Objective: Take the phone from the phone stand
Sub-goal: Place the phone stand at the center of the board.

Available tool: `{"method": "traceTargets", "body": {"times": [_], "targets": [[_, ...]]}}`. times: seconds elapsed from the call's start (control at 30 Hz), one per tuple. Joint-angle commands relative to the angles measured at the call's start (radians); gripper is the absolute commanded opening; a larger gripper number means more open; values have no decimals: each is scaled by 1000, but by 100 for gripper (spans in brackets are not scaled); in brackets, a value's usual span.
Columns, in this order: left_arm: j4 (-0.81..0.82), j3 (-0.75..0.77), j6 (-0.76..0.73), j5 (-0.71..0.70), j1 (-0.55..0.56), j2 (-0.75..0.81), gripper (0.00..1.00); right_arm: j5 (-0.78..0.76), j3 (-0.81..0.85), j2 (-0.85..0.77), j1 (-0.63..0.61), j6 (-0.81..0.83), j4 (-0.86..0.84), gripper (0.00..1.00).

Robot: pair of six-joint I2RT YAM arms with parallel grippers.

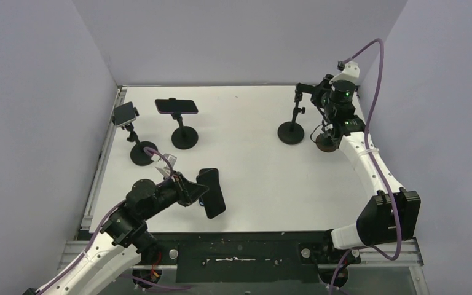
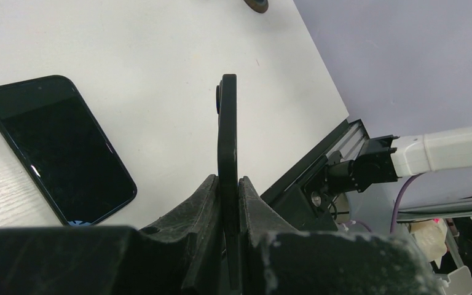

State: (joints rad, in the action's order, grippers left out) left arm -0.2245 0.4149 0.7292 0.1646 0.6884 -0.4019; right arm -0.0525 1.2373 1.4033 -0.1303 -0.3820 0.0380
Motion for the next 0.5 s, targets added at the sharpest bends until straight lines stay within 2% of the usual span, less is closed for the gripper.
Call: {"method": "traceTargets", "body": {"times": [0.0,0.37,0.47], "targets": [[142,11,17,19,2,-11,0,29,52,-12,28,-45,-158,0],[189,12,20,39,2,-54,0,45,-4,-33,35,-63,-154,0],[192,10,21,42,2,-55,0,45,-23,-38,35,-63,-157,9]]}}
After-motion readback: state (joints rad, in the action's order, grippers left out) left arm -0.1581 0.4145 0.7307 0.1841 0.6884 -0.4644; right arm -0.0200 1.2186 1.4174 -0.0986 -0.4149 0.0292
